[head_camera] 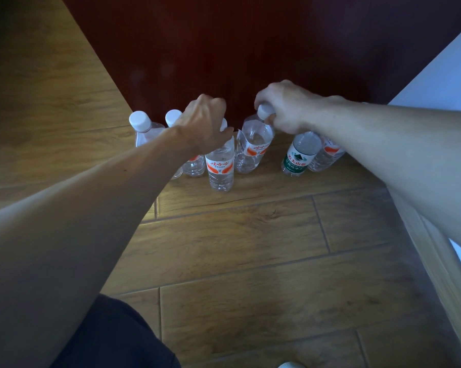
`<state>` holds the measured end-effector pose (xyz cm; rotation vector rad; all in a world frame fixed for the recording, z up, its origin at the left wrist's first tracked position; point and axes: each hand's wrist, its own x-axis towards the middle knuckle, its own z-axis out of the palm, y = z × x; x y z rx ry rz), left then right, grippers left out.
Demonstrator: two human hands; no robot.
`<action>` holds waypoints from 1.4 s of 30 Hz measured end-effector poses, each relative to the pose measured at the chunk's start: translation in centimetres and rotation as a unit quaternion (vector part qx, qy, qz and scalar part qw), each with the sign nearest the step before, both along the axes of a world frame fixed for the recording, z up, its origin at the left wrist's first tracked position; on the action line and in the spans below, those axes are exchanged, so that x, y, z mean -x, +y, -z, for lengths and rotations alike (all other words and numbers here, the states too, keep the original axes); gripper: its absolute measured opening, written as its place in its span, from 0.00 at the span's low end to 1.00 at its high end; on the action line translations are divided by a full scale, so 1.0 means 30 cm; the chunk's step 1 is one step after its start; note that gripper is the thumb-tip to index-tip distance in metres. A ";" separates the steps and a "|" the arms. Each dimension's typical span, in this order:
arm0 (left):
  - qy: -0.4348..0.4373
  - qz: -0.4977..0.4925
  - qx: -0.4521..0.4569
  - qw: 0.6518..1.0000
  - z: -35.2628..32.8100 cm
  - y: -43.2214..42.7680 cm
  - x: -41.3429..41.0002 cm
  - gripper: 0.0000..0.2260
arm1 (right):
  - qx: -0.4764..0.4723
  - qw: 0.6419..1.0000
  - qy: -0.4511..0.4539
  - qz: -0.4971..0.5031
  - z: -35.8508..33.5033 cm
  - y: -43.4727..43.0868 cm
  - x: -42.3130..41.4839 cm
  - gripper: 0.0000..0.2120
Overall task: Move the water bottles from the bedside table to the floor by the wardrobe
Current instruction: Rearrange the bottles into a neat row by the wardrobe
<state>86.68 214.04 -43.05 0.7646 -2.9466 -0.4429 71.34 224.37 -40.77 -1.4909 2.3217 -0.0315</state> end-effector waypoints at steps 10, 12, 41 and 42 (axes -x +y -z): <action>-0.015 0.076 -0.053 0.996 -0.013 -0.016 -0.046 0.14 | 0.031 0.999 -0.036 0.020 -0.007 0.004 -0.025 0.10; -0.036 0.080 -0.048 0.995 -0.021 -0.027 -0.051 0.14 | 0.045 0.998 -0.038 0.014 -0.005 0.002 -0.027 0.09; -0.016 -0.051 0.037 0.998 -0.021 0.011 -0.016 0.11 | 0.092 0.995 -0.022 0.004 -0.008 -0.068 -0.083 0.15; -0.015 -0.052 0.038 0.998 -0.018 0.010 -0.015 0.11 | 0.091 0.996 -0.024 0.005 -0.007 -0.071 -0.086 0.15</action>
